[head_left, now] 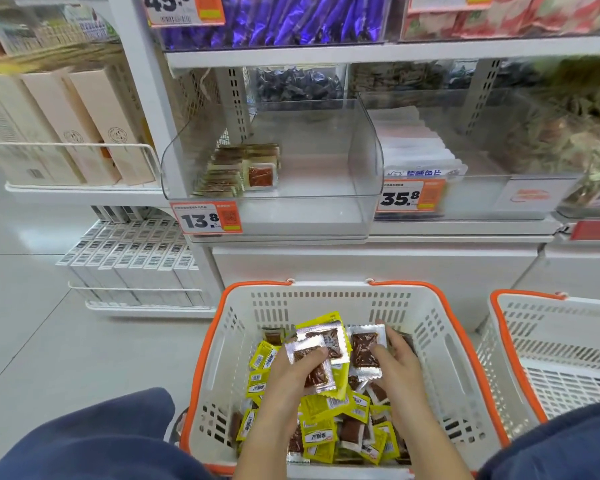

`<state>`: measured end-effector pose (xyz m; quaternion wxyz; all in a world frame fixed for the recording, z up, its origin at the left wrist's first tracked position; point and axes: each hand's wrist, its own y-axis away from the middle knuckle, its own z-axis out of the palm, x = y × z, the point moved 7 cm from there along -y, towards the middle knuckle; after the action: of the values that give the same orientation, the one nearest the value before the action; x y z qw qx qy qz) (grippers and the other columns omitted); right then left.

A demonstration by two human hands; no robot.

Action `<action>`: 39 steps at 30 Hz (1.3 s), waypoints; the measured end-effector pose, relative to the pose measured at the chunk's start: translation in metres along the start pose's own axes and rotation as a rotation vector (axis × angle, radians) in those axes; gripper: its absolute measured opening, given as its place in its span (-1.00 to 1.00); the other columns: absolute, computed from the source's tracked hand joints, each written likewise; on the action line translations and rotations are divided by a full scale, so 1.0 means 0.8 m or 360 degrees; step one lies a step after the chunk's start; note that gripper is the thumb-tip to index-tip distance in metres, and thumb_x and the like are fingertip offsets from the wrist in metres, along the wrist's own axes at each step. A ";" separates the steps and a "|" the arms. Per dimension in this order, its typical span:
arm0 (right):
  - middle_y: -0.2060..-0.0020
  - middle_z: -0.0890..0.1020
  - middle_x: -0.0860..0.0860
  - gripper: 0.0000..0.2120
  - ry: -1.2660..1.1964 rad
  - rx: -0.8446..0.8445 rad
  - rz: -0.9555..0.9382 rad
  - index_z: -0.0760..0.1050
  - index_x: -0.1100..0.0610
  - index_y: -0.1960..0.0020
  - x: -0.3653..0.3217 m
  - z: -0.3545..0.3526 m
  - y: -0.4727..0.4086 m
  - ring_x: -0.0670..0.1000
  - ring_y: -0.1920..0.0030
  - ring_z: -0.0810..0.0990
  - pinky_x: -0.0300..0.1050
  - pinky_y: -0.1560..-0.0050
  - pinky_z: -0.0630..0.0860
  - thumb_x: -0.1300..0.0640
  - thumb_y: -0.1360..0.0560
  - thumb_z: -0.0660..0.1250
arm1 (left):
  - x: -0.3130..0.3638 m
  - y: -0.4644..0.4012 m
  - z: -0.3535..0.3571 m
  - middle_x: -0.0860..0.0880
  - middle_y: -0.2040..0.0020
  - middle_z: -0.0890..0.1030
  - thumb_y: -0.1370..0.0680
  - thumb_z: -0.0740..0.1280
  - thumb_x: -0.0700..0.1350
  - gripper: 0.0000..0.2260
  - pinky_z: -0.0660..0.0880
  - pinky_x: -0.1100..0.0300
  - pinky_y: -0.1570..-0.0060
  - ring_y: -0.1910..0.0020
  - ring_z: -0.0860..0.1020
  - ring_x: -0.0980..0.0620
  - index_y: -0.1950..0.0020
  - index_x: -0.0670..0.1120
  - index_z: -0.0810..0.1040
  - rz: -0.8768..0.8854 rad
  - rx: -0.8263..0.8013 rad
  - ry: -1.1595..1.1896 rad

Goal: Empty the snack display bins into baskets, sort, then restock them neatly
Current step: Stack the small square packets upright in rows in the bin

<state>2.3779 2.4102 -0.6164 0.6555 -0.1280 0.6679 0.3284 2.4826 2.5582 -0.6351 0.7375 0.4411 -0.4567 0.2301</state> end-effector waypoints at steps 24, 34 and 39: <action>-0.28 0.49 -0.04 -0.70 -0.0111 0.0030 0.0104 0.42 -0.10 -0.28 0.004 0.019 0.001 0.02 -0.28 0.46 0.13 -0.26 0.44 0.19 -0.61 0.21 | 0.026 -0.013 -0.008 -0.11 0.06 0.67 -0.49 0.46 -0.13 -0.80 0.58 -0.02 0.10 0.06 0.63 -0.10 -0.06 -0.12 0.55 0.0246 0.0392 0.0078; -0.45 0.28 -0.12 -0.50 -0.0001 -0.0104 -0.0001 0.24 -0.08 -0.48 0.004 0.050 0.020 -0.07 -0.40 0.34 -0.18 -0.24 0.42 0.30 -0.63 0.14 | 0.057 0.028 -0.018 0.07 0.23 0.56 -0.52 0.42 -0.17 -0.82 0.42 0.41 0.37 0.29 0.54 0.16 -0.02 -0.04 0.45 0.0643 0.0940 -0.0211; 0.12 0.38 -0.28 -0.49 0.0339 -0.0273 -0.0201 0.25 -0.20 -0.40 0.001 0.076 0.034 -0.33 0.22 0.41 -0.46 0.14 0.35 0.31 -0.62 0.11 | 0.057 0.030 -0.004 0.01 0.21 0.60 -0.49 0.44 -0.14 -0.81 0.53 0.22 0.26 0.25 0.59 0.02 0.06 0.04 0.44 0.0660 0.0889 -0.0265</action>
<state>2.4094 2.4677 -0.6056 0.5870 -0.2595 0.6938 0.3269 2.4878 2.5700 -0.5855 0.4861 0.5409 -0.5146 0.4542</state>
